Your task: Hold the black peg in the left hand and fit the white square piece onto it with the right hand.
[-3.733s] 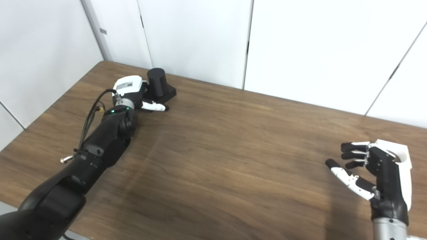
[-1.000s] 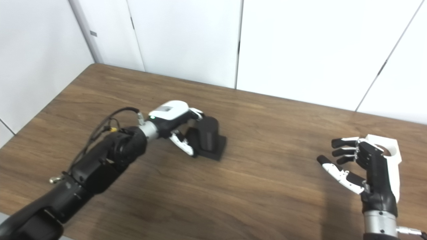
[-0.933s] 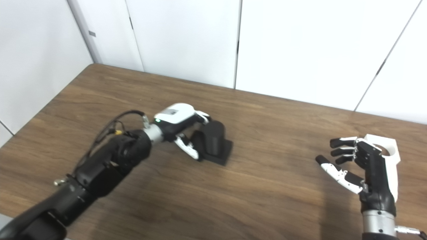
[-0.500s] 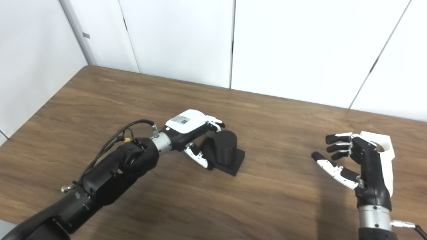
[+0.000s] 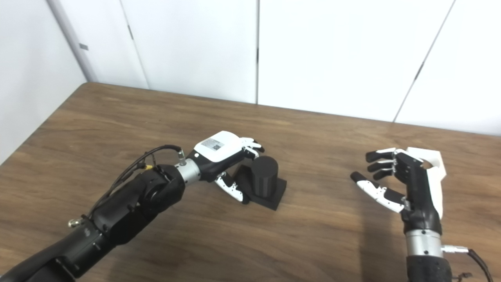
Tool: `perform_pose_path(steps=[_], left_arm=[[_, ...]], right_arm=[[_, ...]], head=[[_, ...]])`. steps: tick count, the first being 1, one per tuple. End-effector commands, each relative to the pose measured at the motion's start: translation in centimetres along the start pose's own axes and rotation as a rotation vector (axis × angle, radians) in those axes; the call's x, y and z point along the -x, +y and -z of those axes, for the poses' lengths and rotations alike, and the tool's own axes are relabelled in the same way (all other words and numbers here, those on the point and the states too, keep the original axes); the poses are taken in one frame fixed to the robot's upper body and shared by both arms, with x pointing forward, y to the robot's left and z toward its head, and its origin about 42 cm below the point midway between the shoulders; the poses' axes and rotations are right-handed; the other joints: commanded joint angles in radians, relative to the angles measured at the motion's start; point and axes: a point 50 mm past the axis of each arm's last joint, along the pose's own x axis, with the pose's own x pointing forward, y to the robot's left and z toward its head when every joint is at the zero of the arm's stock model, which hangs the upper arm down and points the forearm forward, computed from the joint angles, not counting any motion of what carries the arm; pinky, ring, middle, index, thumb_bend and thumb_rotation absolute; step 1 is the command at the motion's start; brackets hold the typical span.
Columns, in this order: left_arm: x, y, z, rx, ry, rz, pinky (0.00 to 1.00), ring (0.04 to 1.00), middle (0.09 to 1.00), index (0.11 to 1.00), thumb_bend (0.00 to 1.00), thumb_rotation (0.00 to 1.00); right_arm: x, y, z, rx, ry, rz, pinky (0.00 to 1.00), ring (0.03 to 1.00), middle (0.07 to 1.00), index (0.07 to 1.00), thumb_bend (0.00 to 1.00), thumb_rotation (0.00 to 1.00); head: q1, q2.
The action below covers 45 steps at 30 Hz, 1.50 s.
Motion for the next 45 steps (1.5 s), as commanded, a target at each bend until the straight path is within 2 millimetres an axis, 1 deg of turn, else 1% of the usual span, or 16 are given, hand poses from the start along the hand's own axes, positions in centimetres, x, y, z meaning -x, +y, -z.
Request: perform_pose_path(steps=[1,3,5,6,7,9,13,15,20,21,29,30,32,34,38,45], left_arm=[[0.8,-4.7,-0.2,-0.045,0.004,0.227,0.74,0.923,0.885,0.494,0.52,0.07],[1.1,-4.7,0.3,-0.052,0.003,0.236,0.73,0.914,0.882,0.493,0.52,0.07],[1.5,-4.6,0.8,-0.057,0.003,0.243,0.73,0.905,0.88,0.493,0.52,0.07],[1.7,-4.6,0.9,-0.059,0.004,0.249,0.73,0.902,0.881,0.493,0.52,0.07],[2.0,-4.6,1.2,-0.06,0.006,0.252,0.74,0.902,0.882,0.493,0.52,0.07],[2.4,-4.7,1.6,-0.058,0.005,0.249,0.74,0.897,0.877,0.493,0.52,0.07],[3.1,-5.1,2.4,-0.049,0.004,0.242,0.74,0.896,0.878,0.493,0.52,0.07],[3.3,-5.2,2.7,-0.047,0.0,0.237,0.74,0.891,0.879,0.492,0.52,0.07],[3.8,-5.6,3.3,-0.041,-0.01,0.24,0.74,0.874,0.873,0.493,0.52,0.07],[3.9,-5.6,3.3,-0.04,-0.011,0.239,0.74,0.875,0.87,0.493,0.52,0.07],[4.7,-5.5,3.8,-0.034,-0.031,0.195,0.72,0.86,0.851,0.491,0.52,0.06],[4.8,-5.4,3.9,-0.039,-0.034,0.19,0.71,0.853,0.847,0.491,0.52,0.06],[4.9,-5.3,3.9,-0.043,-0.036,0.185,0.71,0.847,0.842,0.491,0.52,0.06],[5.0,-5.2,4.0,-0.038,-0.035,0.184,0.71,0.849,0.844,0.491,0.52,0.06],[5.2,-5.0,4.2,-0.031,-0.035,0.179,0.71,0.851,0.841,0.491,0.52,0.06],[5.3,-4.9,4.4,-0.02,-0.036,0.178,0.7,0.844,0.834,0.49,0.52,0.06]], right_arm=[[-1.0,0.1,-1.6,-0.017,-0.105,0.022,0.4,0.508,0.605,0.489,0.5,0.11],[-1.0,0.2,-1.8,-0.02,-0.109,0.02,0.4,0.506,0.601,0.489,0.5,0.11],[-1.2,0.1,-2.3,-0.009,-0.121,0.018,0.41,0.511,0.607,0.489,0.5,0.12],[-1.5,-0.1,-2.7,0.011,-0.136,0.018,0.41,0.515,0.608,0.489,0.5,0.12],[-1.8,-0.3,-3.1,0.038,-0.152,0.017,0.41,0.519,0.607,0.489,0.5,0.12],[-2.7,-1.0,-4.1,0.098,-0.19,0.016,0.4,0.515,0.602,0.49,0.5,0.12],[-4.9,-2.9,-6.1,0.38,-0.326,-0.043,0.37,0.499,0.606,0.49,0.5,0.12],[-5.8,-3.5,-7.0,0.456,-0.343,-0.057,0.4,0.522,0.618,0.491,0.5,0.12],[-9.5,-5.5,-10.0,0.804,-0.337,-0.104,0.48,0.617,0.681,0.496,0.5,0.14],[-10.0,-5.7,-10.3,0.838,-0.322,-0.115,0.5,0.649,0.713,0.497,0.5,0.14],[-16.2,-8.3,-11.2,1.086,-0.217,-0.258,0.57,0.729,0.766,0.498,0.51,0.14],[-16.9,-8.7,-11.3,1.112,-0.193,-0.292,0.59,0.747,0.784,0.611,0.61,0.16],[-18.0,-9.3,-11.5,1.168,-0.151,-0.346,0.61,0.784,0.828,0.719,0.7,0.19],[-18.8,-9.8,-11.4,1.221,-0.127,-0.365,0.62,0.812,0.86,0.736,0.75,0.22],[-20.3,-10.4,-10.7,1.306,-0.08,-0.368,0.65,0.858,0.908,0.718,0.81,0.18],[-22.3,-11.3,-9.4,1.321,0.008,-0.392,0.76,0.897,0.924,0.726,0.74,0.16]], head=[[-0.042,0.003],[-0.083,0.004],[-0.185,-0.002],[-0.185,-0.002],[-0.242,-0.009],[-0.293,-0.021],[-0.394,-0.055],[-0.415,-0.059],[-0.494,-0.091],[-0.494,-0.091],[-0.549,-0.137],[-0.553,-0.138],[-0.561,-0.14],[-0.568,-0.144],[-0.597,-0.164],[-0.61,-0.172]])
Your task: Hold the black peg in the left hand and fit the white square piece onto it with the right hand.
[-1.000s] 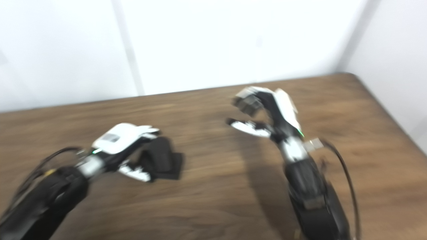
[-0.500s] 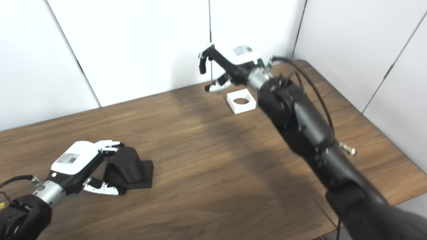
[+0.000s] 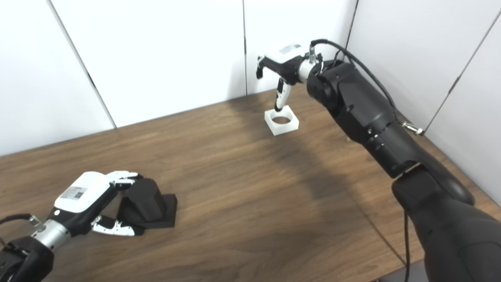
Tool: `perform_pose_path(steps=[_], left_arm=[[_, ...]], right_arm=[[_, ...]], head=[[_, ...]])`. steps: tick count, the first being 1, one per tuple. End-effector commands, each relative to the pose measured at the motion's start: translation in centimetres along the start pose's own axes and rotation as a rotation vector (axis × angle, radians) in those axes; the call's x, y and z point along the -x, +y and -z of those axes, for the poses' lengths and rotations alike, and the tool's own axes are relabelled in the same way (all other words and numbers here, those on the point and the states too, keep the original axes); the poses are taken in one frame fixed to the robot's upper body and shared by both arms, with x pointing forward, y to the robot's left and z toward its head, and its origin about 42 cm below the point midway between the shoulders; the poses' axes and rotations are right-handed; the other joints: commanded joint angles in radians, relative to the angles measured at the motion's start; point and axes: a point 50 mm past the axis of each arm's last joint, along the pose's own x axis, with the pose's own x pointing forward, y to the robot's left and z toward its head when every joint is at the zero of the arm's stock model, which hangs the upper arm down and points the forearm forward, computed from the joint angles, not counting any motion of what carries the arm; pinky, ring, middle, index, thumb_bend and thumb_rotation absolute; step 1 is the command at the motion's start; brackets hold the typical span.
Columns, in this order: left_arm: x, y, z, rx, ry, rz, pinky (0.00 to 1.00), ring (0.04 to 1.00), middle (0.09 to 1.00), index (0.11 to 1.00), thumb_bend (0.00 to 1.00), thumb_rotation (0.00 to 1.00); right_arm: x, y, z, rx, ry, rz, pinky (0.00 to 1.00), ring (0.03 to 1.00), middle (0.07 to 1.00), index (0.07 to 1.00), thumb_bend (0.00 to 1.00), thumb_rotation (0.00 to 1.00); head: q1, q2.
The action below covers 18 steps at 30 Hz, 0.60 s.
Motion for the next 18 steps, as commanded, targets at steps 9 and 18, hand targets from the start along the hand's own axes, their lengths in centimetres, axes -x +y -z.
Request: perform_pose_path(steps=[9,18], left_arm=[[2.8,-3.9,1.4,-0.021,0.043,0.188,0.69,0.841,0.828,0.49,0.52,0.06],[2.9,-3.6,1.3,-0.023,0.053,0.203,0.69,0.851,0.837,0.491,0.52,0.06]], right_arm=[[-0.3,-4.0,2.1,-0.188,0.033,-0.043,0.82,0.986,0.996,0.898,0.83,0.37],[0.0,-4.4,2.9,-0.248,0.047,-0.187,0.77,0.982,1.0,0.954,0.98,0.35]], head=[[0.009,-0.001],[0.016,0.005]])
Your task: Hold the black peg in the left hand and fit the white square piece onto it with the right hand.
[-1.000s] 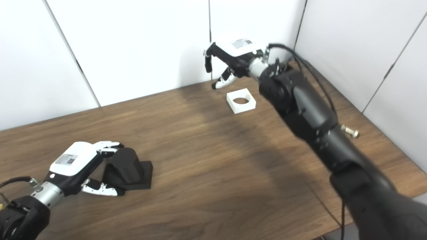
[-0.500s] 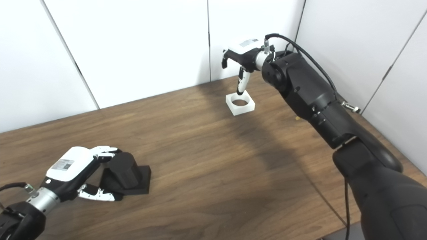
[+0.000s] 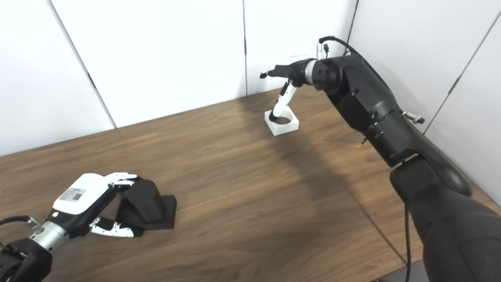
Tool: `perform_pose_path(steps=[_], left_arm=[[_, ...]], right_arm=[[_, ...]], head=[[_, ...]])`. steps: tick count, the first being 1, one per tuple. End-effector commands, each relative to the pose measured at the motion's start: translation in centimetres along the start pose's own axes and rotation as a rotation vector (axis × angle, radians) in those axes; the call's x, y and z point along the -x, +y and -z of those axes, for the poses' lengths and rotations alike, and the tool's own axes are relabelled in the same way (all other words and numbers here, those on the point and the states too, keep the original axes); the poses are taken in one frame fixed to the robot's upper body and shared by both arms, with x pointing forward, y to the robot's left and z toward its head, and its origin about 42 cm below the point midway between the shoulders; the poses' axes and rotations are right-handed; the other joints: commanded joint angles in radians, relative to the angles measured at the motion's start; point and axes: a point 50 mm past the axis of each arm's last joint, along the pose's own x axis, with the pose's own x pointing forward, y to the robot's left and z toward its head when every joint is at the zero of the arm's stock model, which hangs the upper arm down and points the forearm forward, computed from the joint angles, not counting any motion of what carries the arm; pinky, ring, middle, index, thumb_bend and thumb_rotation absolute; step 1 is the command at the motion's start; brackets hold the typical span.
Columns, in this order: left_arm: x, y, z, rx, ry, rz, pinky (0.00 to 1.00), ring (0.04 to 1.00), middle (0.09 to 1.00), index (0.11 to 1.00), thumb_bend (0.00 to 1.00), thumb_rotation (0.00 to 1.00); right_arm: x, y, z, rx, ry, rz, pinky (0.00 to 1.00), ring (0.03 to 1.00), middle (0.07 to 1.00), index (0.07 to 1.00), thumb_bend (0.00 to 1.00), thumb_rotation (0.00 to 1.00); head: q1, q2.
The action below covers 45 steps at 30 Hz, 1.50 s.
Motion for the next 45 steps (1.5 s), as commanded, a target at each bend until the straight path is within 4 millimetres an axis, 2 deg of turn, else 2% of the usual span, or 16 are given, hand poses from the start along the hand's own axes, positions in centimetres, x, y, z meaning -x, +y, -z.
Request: perform_pose_path(steps=[1,7,14,20,27,38,45], left_arm=[[2.6,-3.5,1.2,-0.031,0.05,0.202,0.69,0.85,0.836,0.491,0.52,0.06],[2.6,-3.4,1.1,-0.032,0.051,0.2,0.69,0.85,0.834,0.491,0.52,0.06],[2.6,-3.2,0.9,-0.027,0.048,0.195,0.68,0.845,0.833,0.491,0.52,0.06],[2.8,-3.3,0.8,-0.016,0.041,0.193,0.7,0.844,0.834,0.49,0.52,0.06],[2.7,-3.1,0.5,-0.018,0.048,0.201,0.7,0.847,0.835,0.49,0.52,0.06],[2.9,-2.7,0.1,-0.019,0.044,0.191,0.68,0.835,0.827,0.49,0.52,0.06],[2.8,-2.6,-0.1,-0.017,0.048,0.189,0.68,0.833,0.826,0.49,0.52,0.06]], right_arm=[[1.5,-4.3,0.1,0.017,0.003,0.079,0.77,0.983,1.0,0.951,0.98,0.34],[1.4,-3.9,0.2,0.051,0.027,0.006,0.81,0.991,1.0,0.955,0.99,0.33],[0.4,-3.0,0.4,0.113,0.069,-0.061,0.79,0.98,1.0,0.962,1.0,0.29],[-0.5,-1.8,0.6,0.204,0.132,-0.052,0.94,0.987,1.0,0.937,1.0,0.29],[-1.5,-0.3,0.8,0.234,0.166,-0.058,1.0,1.0,1.0,0.942,0.96,0.23],[-2.2,0.5,0.9,0.237,0.183,-0.044,0.97,1.0,1.0,0.957,0.95,0.26],[-2.6,1.7,1.2,0.24,0.168,-0.03,0.86,0.957,0.98,0.931,0.95,0.23]], head=[[-0.001,0.001],[0.001,0.001],[0.008,0.006],[0.012,0.009],[0.024,0.017],[0.034,0.018],[0.043,0.023]])
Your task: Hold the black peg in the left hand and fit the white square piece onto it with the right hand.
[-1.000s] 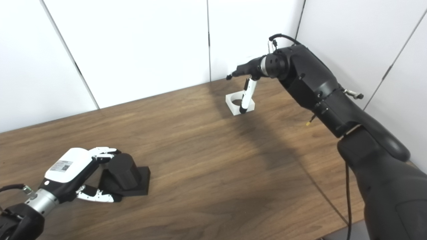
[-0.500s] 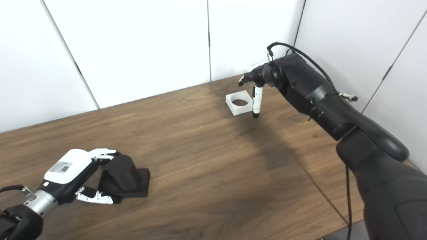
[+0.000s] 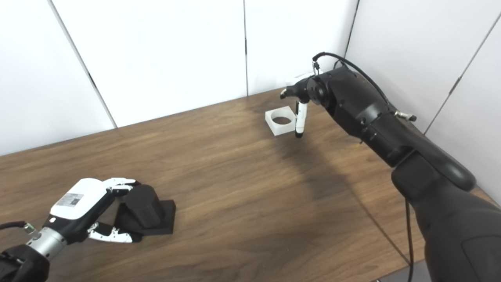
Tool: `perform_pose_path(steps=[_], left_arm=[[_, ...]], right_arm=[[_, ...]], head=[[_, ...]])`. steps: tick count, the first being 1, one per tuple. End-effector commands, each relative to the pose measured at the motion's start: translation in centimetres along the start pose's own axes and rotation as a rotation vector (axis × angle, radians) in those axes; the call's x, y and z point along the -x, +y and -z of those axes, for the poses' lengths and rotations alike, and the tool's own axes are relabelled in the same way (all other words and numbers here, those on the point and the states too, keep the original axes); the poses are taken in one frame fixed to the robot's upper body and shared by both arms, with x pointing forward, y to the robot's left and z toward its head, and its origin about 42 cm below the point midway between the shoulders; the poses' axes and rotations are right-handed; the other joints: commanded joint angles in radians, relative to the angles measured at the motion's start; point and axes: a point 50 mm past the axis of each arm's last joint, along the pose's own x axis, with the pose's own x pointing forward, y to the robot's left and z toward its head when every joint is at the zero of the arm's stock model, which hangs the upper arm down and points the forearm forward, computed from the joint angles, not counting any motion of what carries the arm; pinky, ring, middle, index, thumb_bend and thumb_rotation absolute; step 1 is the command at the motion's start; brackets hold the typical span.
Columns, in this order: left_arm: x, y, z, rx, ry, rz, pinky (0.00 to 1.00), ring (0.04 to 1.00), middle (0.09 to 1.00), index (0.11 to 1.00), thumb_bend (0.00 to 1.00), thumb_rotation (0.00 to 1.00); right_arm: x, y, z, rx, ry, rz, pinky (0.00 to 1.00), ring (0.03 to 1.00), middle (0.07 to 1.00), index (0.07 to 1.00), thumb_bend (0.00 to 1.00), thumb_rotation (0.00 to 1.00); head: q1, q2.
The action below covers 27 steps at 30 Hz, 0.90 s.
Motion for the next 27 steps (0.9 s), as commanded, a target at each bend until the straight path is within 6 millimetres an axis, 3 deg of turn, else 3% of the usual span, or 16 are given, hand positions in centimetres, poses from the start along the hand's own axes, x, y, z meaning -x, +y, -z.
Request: perform_pose_path(steps=[1,11,17,27], left_arm=[[1.8,-2.7,0.7,-0.035,0.034,0.178,0.68,0.834,0.826,0.49,0.52,0.06],[1.9,-2.6,0.4,-0.034,0.035,0.177,0.68,0.833,0.826,0.49,0.52,0.06],[1.9,-2.3,0.3,-0.034,0.041,0.179,0.69,0.837,0.827,0.49,0.52,0.06],[1.9,-2.4,0.1,-0.037,0.043,0.18,0.68,0.837,0.83,0.49,0.52,0.06]], right_arm=[[0.3,-1.7,0.5,0.014,-0.003,0.077,0.85,0.951,0.976,0.927,0.94,0.24],[-0.6,0.9,-0.3,-0.023,-0.046,0.061,0.79,0.939,0.958,0.875,0.88,0.22],[-0.9,1.6,-0.6,-0.028,-0.063,0.071,0.76,0.917,0.941,0.835,0.86,0.25],[-1.6,2.3,-0.8,-0.062,-0.049,0.04,0.77,0.905,0.924,0.759,0.81,0.21]], head=[[0.0,0.0],[-0.001,0.011],[0.003,0.021],[0.01,0.026]])
